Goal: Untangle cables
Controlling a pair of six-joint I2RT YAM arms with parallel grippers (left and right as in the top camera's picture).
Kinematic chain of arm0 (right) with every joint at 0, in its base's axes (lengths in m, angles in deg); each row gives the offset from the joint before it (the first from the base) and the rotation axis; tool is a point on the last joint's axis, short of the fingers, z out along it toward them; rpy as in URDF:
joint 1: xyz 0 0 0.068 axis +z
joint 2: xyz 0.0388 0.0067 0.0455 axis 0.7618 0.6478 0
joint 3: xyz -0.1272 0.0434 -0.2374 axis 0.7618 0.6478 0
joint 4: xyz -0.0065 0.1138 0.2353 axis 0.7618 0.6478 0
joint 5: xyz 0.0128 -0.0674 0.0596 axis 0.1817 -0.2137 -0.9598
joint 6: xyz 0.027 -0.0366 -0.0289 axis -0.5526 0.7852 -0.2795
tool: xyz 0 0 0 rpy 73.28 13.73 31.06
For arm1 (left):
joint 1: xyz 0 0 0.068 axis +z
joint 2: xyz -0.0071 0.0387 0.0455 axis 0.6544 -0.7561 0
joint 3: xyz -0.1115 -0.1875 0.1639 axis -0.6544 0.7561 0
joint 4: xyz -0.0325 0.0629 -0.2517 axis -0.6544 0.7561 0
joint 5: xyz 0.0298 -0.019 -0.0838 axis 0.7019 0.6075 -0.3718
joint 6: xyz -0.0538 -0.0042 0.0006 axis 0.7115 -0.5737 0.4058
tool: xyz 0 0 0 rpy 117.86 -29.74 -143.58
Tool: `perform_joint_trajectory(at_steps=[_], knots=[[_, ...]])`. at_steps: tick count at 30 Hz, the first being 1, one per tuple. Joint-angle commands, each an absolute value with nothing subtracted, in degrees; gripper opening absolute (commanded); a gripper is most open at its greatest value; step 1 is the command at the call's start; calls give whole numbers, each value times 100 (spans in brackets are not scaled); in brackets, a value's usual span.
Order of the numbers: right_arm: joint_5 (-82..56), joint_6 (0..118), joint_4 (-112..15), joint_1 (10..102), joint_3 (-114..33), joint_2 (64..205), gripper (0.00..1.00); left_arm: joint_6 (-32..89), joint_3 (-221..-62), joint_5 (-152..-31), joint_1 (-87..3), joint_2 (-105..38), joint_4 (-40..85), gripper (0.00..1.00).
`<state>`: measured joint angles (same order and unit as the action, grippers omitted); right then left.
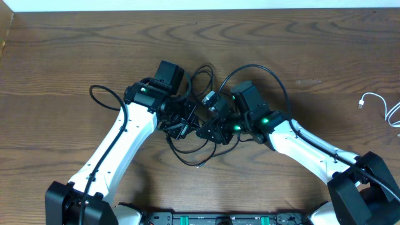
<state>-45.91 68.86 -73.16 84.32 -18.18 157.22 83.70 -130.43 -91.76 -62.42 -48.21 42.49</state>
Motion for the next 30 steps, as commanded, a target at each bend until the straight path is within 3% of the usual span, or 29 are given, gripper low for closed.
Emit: perform_joint_trajectory(at_steps=[1, 2, 3, 9, 12, 13, 15, 17, 19, 30], knots=[[-4475, 6962, -7327, 8461, -1833, 15665, 20, 8374, -12995, -9648, -6244, -4845, 4227, 8], [-4371, 6962, -7286, 8461, -1833, 15665, 5, 8374, -12995, -9720, -6228, -4845, 4181, 8], [-4322, 6960, -7255, 8454, -1833, 15665, 1, 8374, -12995, -9790, -6204, -4845, 4153, 8], [-4152, 6962, -7260, 8443, -1835, 15665, 1, 8350, -12995, -9902, -6051, -4845, 4100, 8], [-3916, 6943, -7275, 8349, -1846, 15634, 1, 8350, -12995, -9827, -6016, -4845, 4100, 25], [-3898, 6873, -7275, 8282, -1855, 15615, 1, 8350, -12995, -9744, -6016, -4845, 4102, 34], [-3901, 6691, -7270, 8118, -1879, 15556, 1, 8350, -12995, -9576, -6019, -4845, 4105, 60], [-3905, 6595, -7268, 7917, -1901, 15464, 1, 8348, -12995, -9390, -6016, -4845, 4105, 77], [-3896, 6617, -7270, 7770, -1921, 15359, 1, 8287, -12995, -9248, -6016, -4845, 4105, 88], [-3085, 6800, -6752, 6894, -2734, 14743, 1, 6838, -12997, -9016, -6016, -4841, 3768, 91]])
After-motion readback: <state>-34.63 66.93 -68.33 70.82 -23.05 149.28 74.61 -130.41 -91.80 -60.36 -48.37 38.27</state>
